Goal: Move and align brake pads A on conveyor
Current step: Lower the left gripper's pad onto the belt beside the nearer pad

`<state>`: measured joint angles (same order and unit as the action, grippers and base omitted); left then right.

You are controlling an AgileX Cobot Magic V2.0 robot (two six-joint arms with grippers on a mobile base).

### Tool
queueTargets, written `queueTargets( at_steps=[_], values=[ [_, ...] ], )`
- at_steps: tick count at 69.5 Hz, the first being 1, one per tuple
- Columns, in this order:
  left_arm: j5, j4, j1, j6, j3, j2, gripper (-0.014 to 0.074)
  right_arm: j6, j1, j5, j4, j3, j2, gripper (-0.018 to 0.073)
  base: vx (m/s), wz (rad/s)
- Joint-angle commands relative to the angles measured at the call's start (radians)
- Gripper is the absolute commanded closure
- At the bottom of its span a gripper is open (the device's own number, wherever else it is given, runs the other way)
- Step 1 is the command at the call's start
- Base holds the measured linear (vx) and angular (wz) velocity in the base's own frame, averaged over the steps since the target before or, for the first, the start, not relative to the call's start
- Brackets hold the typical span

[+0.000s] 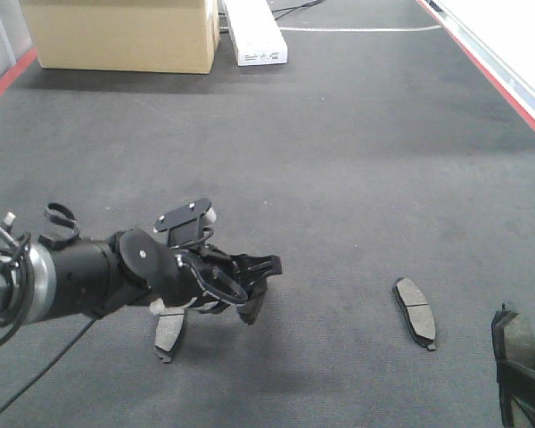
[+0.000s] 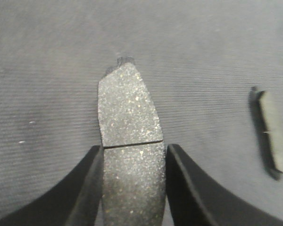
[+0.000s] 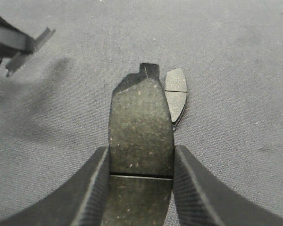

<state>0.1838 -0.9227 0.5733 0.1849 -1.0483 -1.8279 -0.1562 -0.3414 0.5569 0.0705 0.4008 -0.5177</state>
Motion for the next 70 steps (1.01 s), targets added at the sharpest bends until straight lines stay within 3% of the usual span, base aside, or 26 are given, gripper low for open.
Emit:
queueTargets(
  at_steps=[1, 35, 51, 70],
  values=[
    [-0.092, -0.011, -0.001, -0.018, 0.014, 0.049, 0.0352, 0.004, 0.002, -0.084, 0.01, 0.029, -0.001, 0.0459, 0.0, 0.0],
    [-0.103, -0.018, 0.001, -0.035, 0.061, 0.048, 0.0352, 0.004, 0.002, -0.084, 0.01, 0.029, -0.001, 0.0459, 0.0, 0.0],
    [-0.156, -0.018, 0.046, -0.036, 0.058, 0.048, 0.0351, 0.004, 0.002, -0.084, 0.01, 0.029, -0.001, 0.0459, 0.0, 0.0],
    [-0.151, -0.018, 0.05, -0.088, 0.058, 0.017, 0.0348, 0.004, 0.002, -0.084, 0.01, 0.029, -0.001, 0.0459, 0.0, 0.0]
  ],
)
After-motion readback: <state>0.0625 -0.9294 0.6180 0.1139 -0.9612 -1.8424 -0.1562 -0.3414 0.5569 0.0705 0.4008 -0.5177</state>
